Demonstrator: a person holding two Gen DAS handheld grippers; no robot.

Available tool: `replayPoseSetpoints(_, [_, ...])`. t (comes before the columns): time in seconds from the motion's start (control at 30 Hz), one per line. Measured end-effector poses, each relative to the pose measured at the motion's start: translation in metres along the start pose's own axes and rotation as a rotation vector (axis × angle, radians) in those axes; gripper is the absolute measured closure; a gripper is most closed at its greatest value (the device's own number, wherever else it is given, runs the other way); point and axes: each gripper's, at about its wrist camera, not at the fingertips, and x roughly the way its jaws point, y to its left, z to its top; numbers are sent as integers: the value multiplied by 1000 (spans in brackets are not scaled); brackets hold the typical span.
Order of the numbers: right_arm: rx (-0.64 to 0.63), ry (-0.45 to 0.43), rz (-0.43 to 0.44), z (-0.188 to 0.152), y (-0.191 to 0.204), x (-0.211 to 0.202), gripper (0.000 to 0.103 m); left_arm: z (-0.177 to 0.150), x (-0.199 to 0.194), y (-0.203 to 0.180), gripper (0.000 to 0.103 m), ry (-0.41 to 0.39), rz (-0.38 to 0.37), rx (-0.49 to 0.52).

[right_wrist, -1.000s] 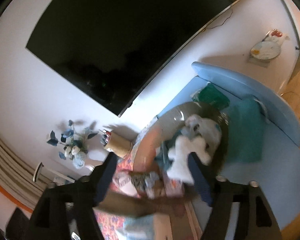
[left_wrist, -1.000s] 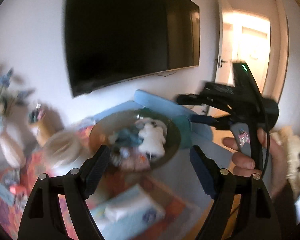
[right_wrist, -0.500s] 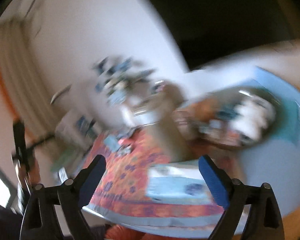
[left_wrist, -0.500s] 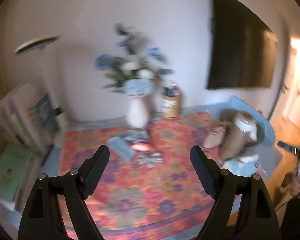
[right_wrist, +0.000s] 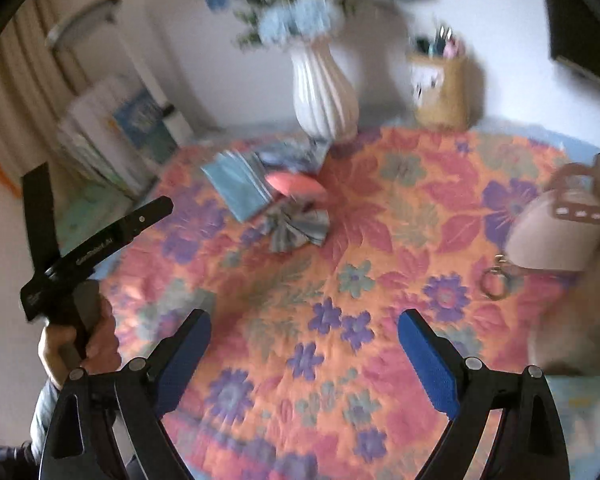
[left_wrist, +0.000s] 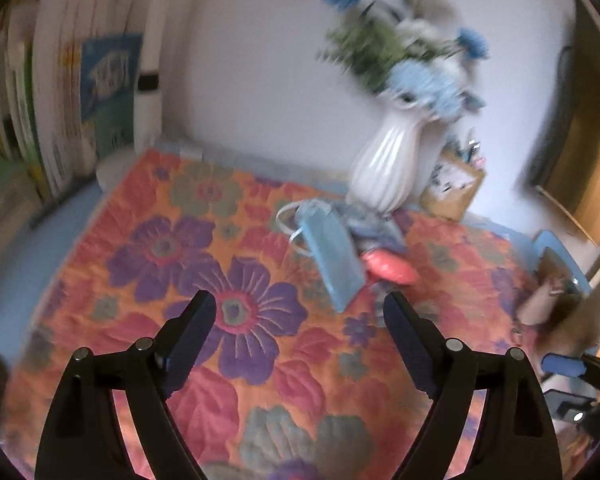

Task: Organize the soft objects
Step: 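Move both tools back over the bed toward the face mask and plaid bow, then grasp the light blue face mask with the left tool while the right tool grasps the plaid bow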

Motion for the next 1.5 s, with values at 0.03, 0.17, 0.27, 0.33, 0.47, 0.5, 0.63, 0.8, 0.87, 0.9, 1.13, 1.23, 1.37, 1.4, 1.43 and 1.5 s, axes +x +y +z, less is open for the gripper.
replayPoseSetpoints(0.03, [3,9,-5,5,0,10,9,-1,6,2,18,3,4,-3])
replayPoseSetpoints(0.17, [-6,7,-85,23,0,53,9,-12,25,5,19,39,36,12])
replayPoseSetpoints(0.27, [-26,-46,-153,29,1,74,9,-15,16,0,18,-12,19,43])
replayPoseSetpoints(0.33, [-20,-54,-167,27,-1,85,9,-15,15,-2,18,-14,12,52])
replayPoseSetpoints(0.47, [-11,-80,-158,28,-6,79,9,-13,18,2,18,2,0,31])
replayPoseSetpoints(0.5, [-4,-81,-153,28,-7,78,9,-13,19,3,18,7,0,23])
replayPoseSetpoints(0.63, [37,-49,-141,29,-15,81,9,-12,21,8,18,22,1,1])
replayPoseSetpoints(0.8, [52,12,-83,28,-15,79,9,-9,12,12,18,129,22,-42])
replayPoseSetpoints(0.87, [51,55,-60,30,-10,78,9,-2,2,12,18,178,26,-59])
replayPoseSetpoints(0.9, [56,83,-35,34,-7,78,9,5,-4,12,18,185,21,-77])
replayPoseSetpoints(1.13, [4,41,-90,61,15,97,9,37,35,0,19,177,-90,-124])
replayPoseSetpoints(1.23, [-28,32,-133,63,22,116,9,36,70,-6,20,184,-105,-129])
replayPoseSetpoints(1.37, [-68,13,-185,65,27,128,11,32,96,-13,20,221,-143,-133])
replayPoseSetpoints(1.4, [-82,11,-199,66,30,130,18,31,99,-16,23,217,-141,-123])
replayPoseSetpoints(1.43, [-95,4,-214,66,33,131,29,30,101,-18,29,213,-139,-116])
replayPoseSetpoints(1.5, [-130,-10,-228,65,41,131,41,29,104,-21,41,207,-113,-102])
